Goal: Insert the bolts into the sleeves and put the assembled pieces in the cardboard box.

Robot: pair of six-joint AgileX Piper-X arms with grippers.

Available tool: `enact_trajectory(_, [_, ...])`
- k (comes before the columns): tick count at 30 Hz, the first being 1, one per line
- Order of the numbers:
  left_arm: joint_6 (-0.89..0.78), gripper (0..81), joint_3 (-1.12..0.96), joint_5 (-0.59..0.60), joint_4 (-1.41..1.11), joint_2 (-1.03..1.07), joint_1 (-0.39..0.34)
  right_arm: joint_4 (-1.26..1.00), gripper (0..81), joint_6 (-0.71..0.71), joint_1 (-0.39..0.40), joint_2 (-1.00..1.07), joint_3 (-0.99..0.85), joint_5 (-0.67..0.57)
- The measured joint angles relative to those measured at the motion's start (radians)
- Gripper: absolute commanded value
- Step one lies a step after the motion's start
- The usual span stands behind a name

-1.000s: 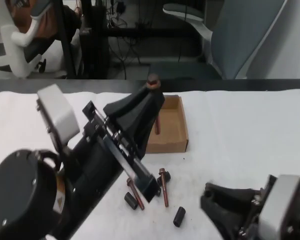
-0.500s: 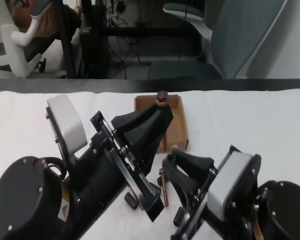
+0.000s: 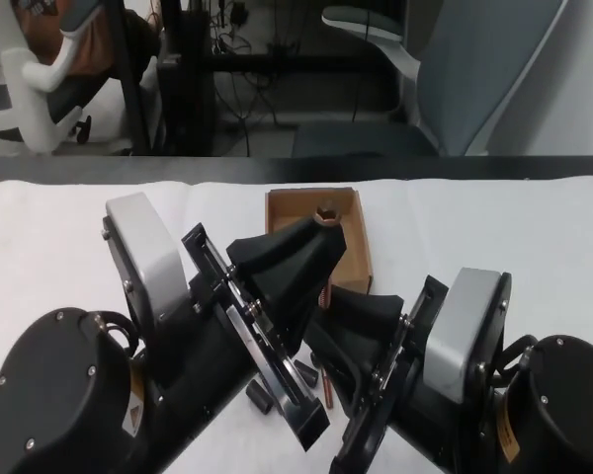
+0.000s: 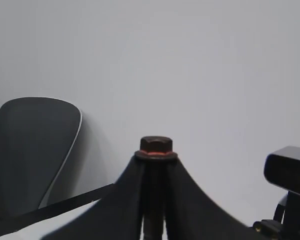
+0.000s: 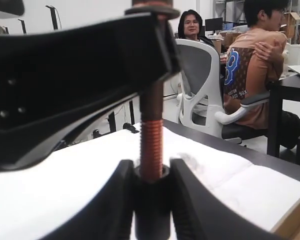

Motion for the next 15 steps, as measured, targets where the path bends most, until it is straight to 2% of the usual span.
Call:
enact_trajectory(4, [0.011, 1.8, 0.000, -0.002, 0.002, 0.000, 0.013, 0.000, 0.6, 0.006, 0.000, 0.000, 0.000, 0.000])
enact_trajectory(10, [0.018, 1.8, 0.000, -0.007, 0.001, 0.000, 0.075, 0.000, 0.6, 0.003, 0.000, 0.000, 0.000, 0.000])
enact_trajectory(15, [-0.028, 1.8, 0.000, 0.009, 0.001, 0.000, 0.093, 0.000, 0.6, 0.003, 0.000, 0.000, 0.000, 0.000])
